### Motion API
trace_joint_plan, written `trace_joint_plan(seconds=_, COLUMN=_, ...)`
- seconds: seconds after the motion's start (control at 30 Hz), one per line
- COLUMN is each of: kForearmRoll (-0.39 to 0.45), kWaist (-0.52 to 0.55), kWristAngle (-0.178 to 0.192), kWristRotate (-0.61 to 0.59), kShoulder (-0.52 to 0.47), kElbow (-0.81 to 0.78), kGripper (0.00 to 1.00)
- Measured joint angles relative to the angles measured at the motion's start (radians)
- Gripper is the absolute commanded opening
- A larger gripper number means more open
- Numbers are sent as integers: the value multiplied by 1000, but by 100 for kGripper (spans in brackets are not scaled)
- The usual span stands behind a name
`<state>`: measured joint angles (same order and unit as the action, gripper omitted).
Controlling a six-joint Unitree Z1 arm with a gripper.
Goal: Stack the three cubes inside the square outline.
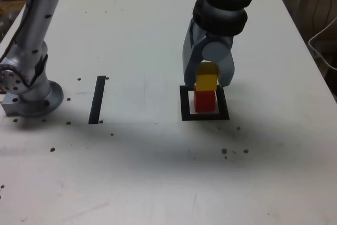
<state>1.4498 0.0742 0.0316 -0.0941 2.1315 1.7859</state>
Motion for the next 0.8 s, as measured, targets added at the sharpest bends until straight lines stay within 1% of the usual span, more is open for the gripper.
trace_joint_plan(seconds=0.1, kForearmRoll=-2, kWaist=0, kWristAngle=-4, kWristRotate=0, kShoulder=11, kElbow=0, kGripper=28)
trace_joint_plan(seconds=0.27, kForearmRoll=-5, kWaist=0, kWristAngle=-11, kWristRotate=-1, kShoulder=36, kElbow=-1, kGripper=44)
trace_joint_plan(seconds=0.4, kForearmRoll=-5, kWaist=-6, kWristAngle=-9, kWristRotate=3, kShoulder=40, kElbow=-5, kGripper=52)
trace_joint_plan(seconds=0.43, kForearmRoll=-5, kWaist=-9, kWristAngle=-6, kWristRotate=6, kShoulder=40, kElbow=-5, kGripper=56)
trace_joint_plan(seconds=0.57, kForearmRoll=-5, kWaist=-11, kWristAngle=4, kWristRotate=9, kShoulder=40, kElbow=-5, kGripper=86)
trace_joint_plan(seconds=0.63, kForearmRoll=-5, kWaist=-11, kWristAngle=5, kWristRotate=10, kShoulder=40, kElbow=-5, kGripper=97)
trace_joint_plan(seconds=0.67, kForearmRoll=-4, kWaist=-11, kWristAngle=5, kWristRotate=10, kShoulder=39, kElbow=-5, kGripper=99)
trace_joint_plan(seconds=0.8, kForearmRoll=1, kWaist=-11, kWristAngle=6, kWristRotate=10, kShoulder=30, kElbow=-10, kGripper=100)
